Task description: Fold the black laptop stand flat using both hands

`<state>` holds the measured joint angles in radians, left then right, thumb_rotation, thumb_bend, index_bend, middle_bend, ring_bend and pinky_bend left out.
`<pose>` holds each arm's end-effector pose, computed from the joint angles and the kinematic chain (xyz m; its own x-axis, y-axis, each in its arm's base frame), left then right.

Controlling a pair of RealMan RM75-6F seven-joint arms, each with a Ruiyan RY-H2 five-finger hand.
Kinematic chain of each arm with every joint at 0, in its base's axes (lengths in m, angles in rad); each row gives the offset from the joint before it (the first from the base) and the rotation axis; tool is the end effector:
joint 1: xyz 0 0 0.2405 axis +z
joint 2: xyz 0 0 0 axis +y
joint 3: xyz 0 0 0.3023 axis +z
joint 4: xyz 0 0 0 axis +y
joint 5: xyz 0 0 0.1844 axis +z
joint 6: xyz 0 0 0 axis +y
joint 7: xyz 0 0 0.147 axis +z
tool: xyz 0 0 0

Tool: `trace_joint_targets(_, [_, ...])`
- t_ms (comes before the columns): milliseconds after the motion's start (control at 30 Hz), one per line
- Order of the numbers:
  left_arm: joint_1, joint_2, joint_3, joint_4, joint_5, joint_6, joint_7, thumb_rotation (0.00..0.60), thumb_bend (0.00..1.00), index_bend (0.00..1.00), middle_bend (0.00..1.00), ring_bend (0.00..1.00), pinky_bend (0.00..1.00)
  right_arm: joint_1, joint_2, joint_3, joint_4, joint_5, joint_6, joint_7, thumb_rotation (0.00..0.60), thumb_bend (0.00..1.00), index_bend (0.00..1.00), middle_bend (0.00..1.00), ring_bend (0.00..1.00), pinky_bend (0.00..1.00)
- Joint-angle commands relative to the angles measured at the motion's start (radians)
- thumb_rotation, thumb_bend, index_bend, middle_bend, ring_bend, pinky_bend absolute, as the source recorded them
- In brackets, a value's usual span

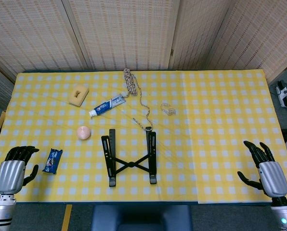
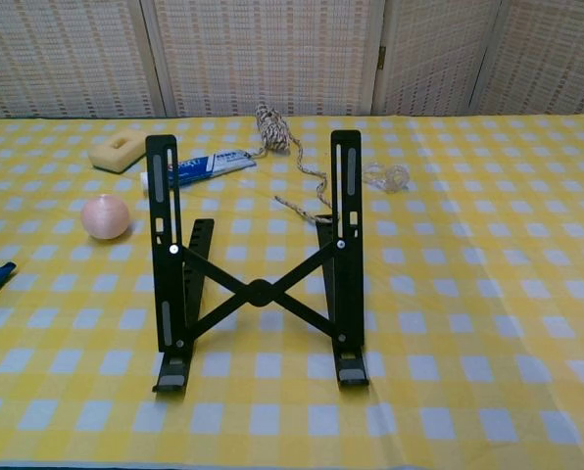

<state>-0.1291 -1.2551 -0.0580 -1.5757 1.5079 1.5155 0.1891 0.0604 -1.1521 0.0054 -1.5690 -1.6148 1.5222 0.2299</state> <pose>-0.3291 0.2014 0.1623 0.4731 -0.0524 0.8794 0.8782 -0.0516 -0.4755 -0.3386 -0.1685 0.1866 0.1940 -0.0404 0.9802 -0.9775 -0.0922 0.1897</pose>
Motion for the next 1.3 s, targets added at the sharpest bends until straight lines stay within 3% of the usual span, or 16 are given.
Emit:
trace_joint_targets(33, [-0.001, 0.0, -0.001, 0.0, 0.0, -0.001, 0.0, 0.6, 0.45, 0.32, 0.3, 0.22, 0.2, 0.001, 0.001, 0.001, -0.001, 0.0, 0.0, -0.001, 0.6, 0.3, 0.06, 0.14, 0.18, 0.0])
trace_joint_targets(400, [-0.02, 0.013, 0.0, -0.014, 0.031, -0.015, -0.021, 0.6, 0.45, 0.31, 0.3, 0.22, 0.2, 0.025, 0.023, -0.016, -0.029, -0.044, -0.023, 0.057, 0.6, 0.3, 0.06, 0.14, 0.17, 0.0])
trace_joint_targets(600, [-0.064, 0.026, 0.002, -0.037, 0.082, -0.054, -0.078, 0.6, 0.37, 0.27, 0.3, 0.22, 0.2, 0.086, 0.06, -0.049, -0.072, -0.102, -0.101, 0.213, 0.6, 0.3, 0.06, 0.14, 0.17, 0.0])
trace_joint_targets(800, [-0.124, 0.037, 0.001, -0.066, 0.132, -0.106, -0.157, 0.6, 0.3, 0.23, 0.28, 0.21, 0.2, 0.161, 0.03, -0.087, -0.061, -0.166, -0.191, 0.355, 0.6, 0.3, 0.02, 0.11, 0.13, 0.0])
trace_joint_targets(1067, [-0.213, 0.026, -0.011, -0.096, 0.157, -0.195, -0.25, 0.6, 0.21, 0.13, 0.2, 0.17, 0.2, 0.231, -0.024, -0.101, -0.033, -0.165, -0.272, 0.45, 0.6, 0.3, 0.0, 0.06, 0.08, 0.0])
trace_joint_targets(1233, [-0.261, -0.015, -0.028, -0.096, 0.14, -0.246, -0.218, 0.6, 0.19, 0.07, 0.14, 0.13, 0.19, 0.273, -0.046, -0.106, -0.018, -0.141, -0.331, 0.51, 0.6, 0.29, 0.0, 0.03, 0.06, 0.0])
trace_joint_targets(1300, [-0.276, -0.035, -0.034, -0.097, 0.13, -0.263, -0.204, 0.6, 0.19, 0.05, 0.11, 0.11, 0.18, 0.288, -0.053, -0.106, -0.013, -0.137, -0.345, 0.53, 0.6, 0.24, 0.0, 0.02, 0.05, 0.0])
